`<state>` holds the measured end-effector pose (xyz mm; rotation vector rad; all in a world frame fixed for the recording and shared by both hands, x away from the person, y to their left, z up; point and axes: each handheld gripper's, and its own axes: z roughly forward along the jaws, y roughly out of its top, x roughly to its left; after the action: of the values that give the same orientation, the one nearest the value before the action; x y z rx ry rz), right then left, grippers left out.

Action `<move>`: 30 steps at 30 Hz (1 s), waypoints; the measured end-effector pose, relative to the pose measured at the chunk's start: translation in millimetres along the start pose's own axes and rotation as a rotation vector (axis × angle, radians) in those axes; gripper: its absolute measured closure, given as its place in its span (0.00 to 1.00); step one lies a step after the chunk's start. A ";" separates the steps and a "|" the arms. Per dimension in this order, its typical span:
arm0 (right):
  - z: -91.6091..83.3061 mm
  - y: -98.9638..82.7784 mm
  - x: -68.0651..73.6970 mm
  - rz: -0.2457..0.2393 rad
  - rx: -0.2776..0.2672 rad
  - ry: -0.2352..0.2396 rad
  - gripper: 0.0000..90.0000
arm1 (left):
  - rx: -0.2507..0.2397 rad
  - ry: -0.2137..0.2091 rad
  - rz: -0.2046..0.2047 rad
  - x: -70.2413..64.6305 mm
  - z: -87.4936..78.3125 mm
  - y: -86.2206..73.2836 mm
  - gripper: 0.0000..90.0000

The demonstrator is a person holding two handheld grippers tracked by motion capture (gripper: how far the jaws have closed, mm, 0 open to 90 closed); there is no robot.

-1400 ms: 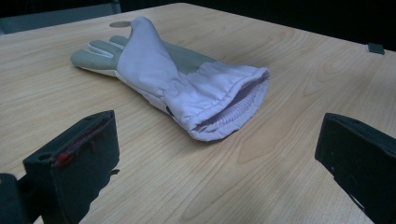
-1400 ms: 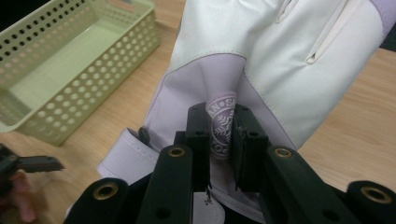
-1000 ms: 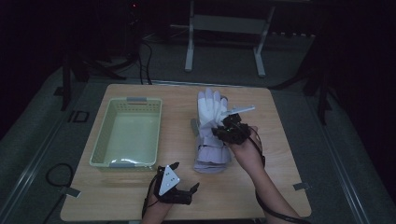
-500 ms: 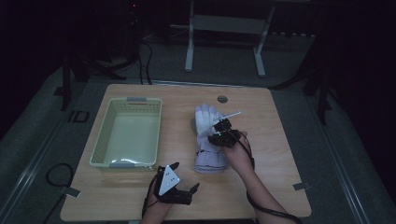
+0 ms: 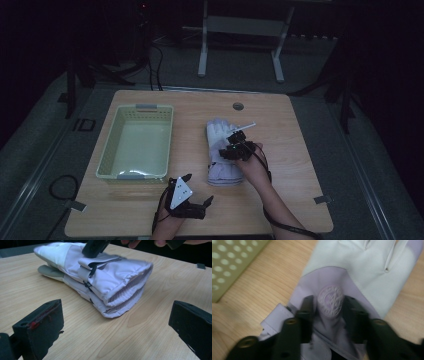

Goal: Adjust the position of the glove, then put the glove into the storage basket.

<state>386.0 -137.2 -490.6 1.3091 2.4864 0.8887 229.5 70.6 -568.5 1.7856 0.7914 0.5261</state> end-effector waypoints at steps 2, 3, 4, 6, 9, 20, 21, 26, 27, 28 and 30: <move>-4.1 -1.4 -2.4 -0.013 -0.020 0.009 0.52 | 0.003 0.000 0.003 0.3 0.0 0.1 0.00; -6.8 -2.4 -3.8 -0.016 -0.024 0.014 0.48 | 0.004 -0.002 0.003 0.6 -0.2 0.1 0.00; -9.6 -3.7 -5.4 -0.027 -0.037 0.019 0.45 | 0.002 -0.005 -0.002 0.7 -0.3 0.0 0.00; -15.6 -6.9 -8.6 -0.050 -0.070 0.026 0.38 | 0.005 -0.001 -0.005 1.0 -0.1 0.2 0.00; -21.6 -12.7 -14.2 -0.069 -0.082 0.061 0.22 | 0.011 0.015 -0.023 1.5 0.9 0.5 0.00; -33.0 -31.3 -30.6 -0.134 -0.185 0.072 0.16 | 0.016 0.104 -0.036 2.2 3.4 1.7 0.00; -35.7 -32.3 -30.5 -0.150 -0.201 0.065 0.16 | 0.027 0.180 -0.002 -0.2 4.9 2.2 0.00; -52.8 -37.9 -30.0 -0.216 -0.273 0.041 0.15 | 0.139 0.144 -0.030 -0.4 11.4 6.3 0.00; -55.7 -39.3 -30.0 -0.224 -0.287 0.039 0.15 | 0.128 0.136 -0.042 -1.7 10.1 7.0 0.00; -58.2 -40.7 -30.2 -0.235 -0.301 0.041 0.15 | 0.131 0.139 -0.038 -3.7 9.2 8.7 0.00; -61.5 -44.0 -31.2 -0.250 -0.321 0.032 0.15 | 0.129 0.127 -0.042 -6.7 6.5 13.8 0.00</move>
<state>348.0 -206.8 -470.4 0.8670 2.3356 1.1882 233.0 58.6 -557.5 1.8631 0.9673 0.5768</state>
